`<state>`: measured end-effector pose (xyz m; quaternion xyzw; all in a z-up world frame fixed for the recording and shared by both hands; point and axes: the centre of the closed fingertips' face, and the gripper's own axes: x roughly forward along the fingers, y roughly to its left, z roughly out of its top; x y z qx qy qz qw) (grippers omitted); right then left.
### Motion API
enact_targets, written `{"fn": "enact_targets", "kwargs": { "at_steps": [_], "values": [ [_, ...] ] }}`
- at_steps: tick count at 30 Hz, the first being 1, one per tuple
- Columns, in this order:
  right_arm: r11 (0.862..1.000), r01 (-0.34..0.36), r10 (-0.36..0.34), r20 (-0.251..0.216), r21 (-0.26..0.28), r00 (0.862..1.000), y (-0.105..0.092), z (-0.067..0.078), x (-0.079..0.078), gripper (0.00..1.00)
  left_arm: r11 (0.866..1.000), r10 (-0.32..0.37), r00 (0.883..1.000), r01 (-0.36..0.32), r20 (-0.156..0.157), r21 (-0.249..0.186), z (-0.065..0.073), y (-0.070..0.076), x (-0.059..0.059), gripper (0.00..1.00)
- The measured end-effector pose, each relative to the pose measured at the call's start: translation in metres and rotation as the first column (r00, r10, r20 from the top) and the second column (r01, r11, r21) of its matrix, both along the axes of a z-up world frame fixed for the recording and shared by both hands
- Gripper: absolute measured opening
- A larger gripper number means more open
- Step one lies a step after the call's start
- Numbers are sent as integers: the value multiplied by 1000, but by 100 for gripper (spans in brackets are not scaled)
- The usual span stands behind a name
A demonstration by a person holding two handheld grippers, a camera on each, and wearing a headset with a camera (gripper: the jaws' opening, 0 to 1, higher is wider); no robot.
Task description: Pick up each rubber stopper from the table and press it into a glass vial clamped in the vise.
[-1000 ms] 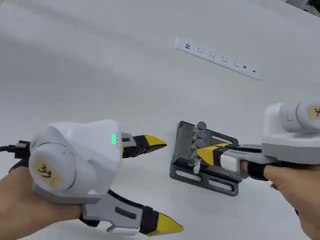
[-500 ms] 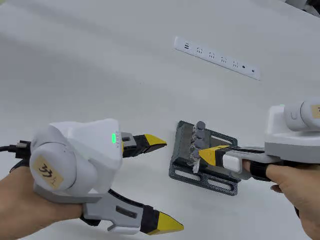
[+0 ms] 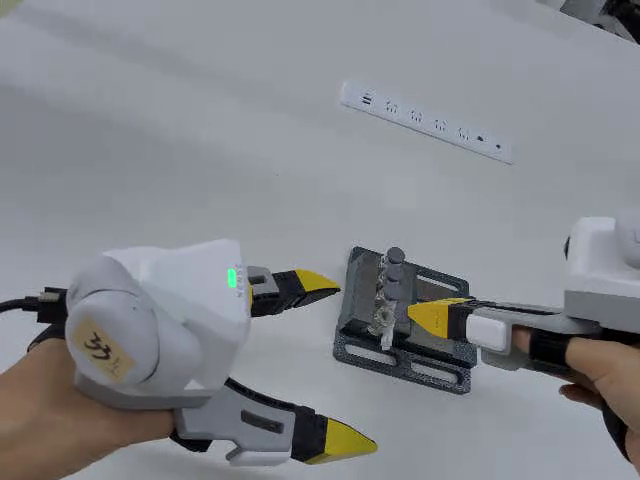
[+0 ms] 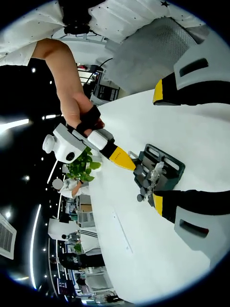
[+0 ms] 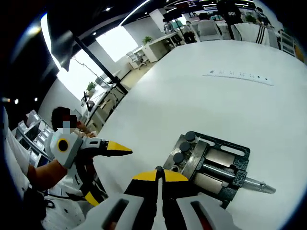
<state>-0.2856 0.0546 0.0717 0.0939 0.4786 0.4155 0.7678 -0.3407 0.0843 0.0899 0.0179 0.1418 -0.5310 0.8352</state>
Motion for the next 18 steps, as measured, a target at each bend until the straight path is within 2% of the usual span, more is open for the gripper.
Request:
{"fn": "enact_targets", "kwargs": {
  "at_steps": [1,2,3,5,6,8,9,11,12,15,18],
  "values": [
    [999,10,-9,-15,37,1000,1,6,-1,0,1000,3,1000,-3,5,-3,3,0,2,68],
    [995,30,-25,-55,97,998,3,16,-4,0,1000,9,1000,-9,15,-12,8,-1,5,66],
    [991,40,-31,-72,125,997,4,22,-6,0,1000,14,1000,-14,21,-17,10,-2,7,65],
    [974,66,-42,-114,217,993,9,39,-9,0,999,25,999,-24,40,-30,19,-3,12,61],
    [966,83,-50,-139,245,989,10,45,-10,0,999,28,998,-25,64,-42,25,-4,14,57],
    [936,112,-51,-186,333,981,15,63,-14,0,997,36,996,-31,77,-70,37,-5,17,51],
    [915,131,-51,-211,382,976,18,73,-16,0,996,43,995,-36,85,-84,44,-5,20,49],
    [895,149,-45,-246,421,968,21,83,-20,0,994,49,994,-39,94,-99,53,-5,23,45],
    [880,154,-37,-258,450,965,23,90,-22,0,993,51,993,-38,110,-111,60,-6,25,42],
    [837,194,-35,-304,512,952,27,104,-25,0,990,54,991,-38,122,-133,71,-5,28,34],
    [804,226,-35,-336,550,941,29,113,-27,0,989,56,989,-35,137,-146,81,-5,30,26]
  ]
}}
